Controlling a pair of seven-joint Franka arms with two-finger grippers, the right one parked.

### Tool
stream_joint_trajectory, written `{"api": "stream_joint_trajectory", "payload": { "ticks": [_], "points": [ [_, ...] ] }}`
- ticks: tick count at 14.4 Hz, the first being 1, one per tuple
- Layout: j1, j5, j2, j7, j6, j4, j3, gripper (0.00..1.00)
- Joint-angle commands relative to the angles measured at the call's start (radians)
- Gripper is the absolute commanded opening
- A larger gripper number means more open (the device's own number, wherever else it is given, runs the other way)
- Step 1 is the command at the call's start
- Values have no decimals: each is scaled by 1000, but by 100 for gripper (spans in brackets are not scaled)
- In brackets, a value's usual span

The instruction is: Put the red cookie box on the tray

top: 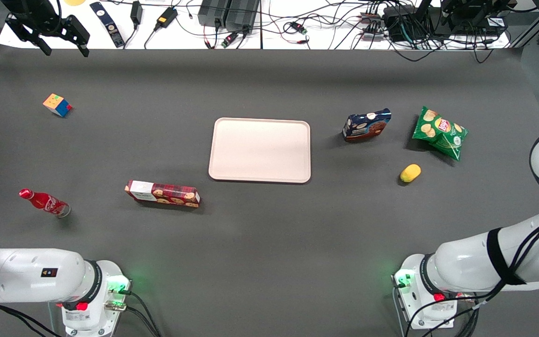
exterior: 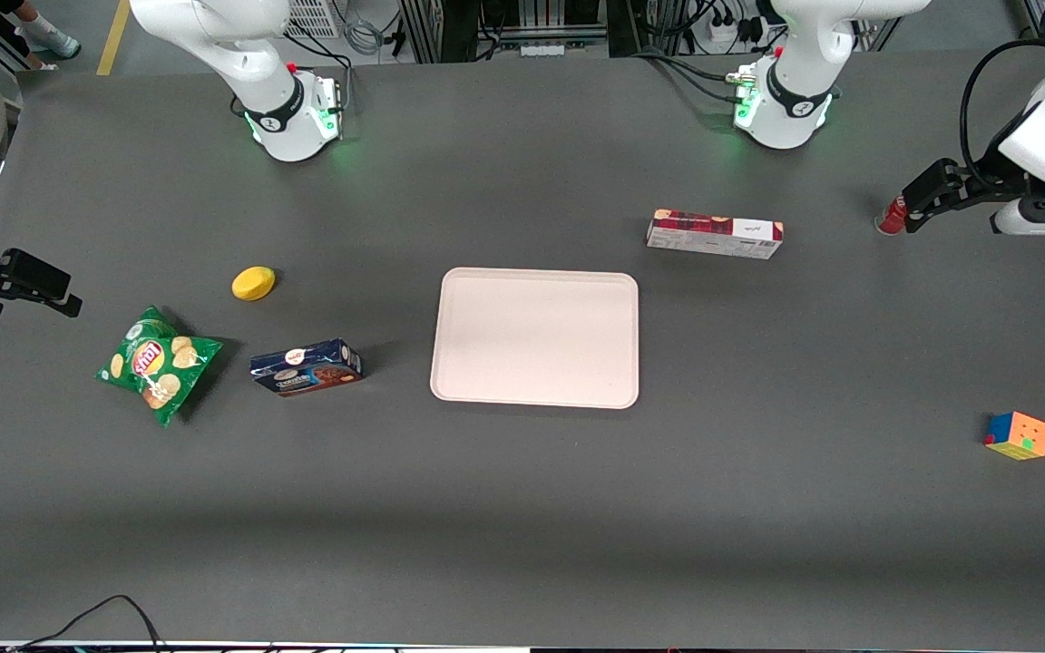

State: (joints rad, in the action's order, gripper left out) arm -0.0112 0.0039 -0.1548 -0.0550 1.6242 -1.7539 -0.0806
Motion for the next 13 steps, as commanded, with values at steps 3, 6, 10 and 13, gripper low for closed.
{"api": "stream_joint_trajectory", "payload": {
  "ticks": [3,6,10,13],
  "points": [
    [7,-10,9,10,-41,22,-2,100],
    [2,-12,12,6,-44,21,-5,100],
    [-6,-13,20,-3,-109,22,-11,100],
    [-12,-7,20,23,-128,22,-17,100]
  ]
}}
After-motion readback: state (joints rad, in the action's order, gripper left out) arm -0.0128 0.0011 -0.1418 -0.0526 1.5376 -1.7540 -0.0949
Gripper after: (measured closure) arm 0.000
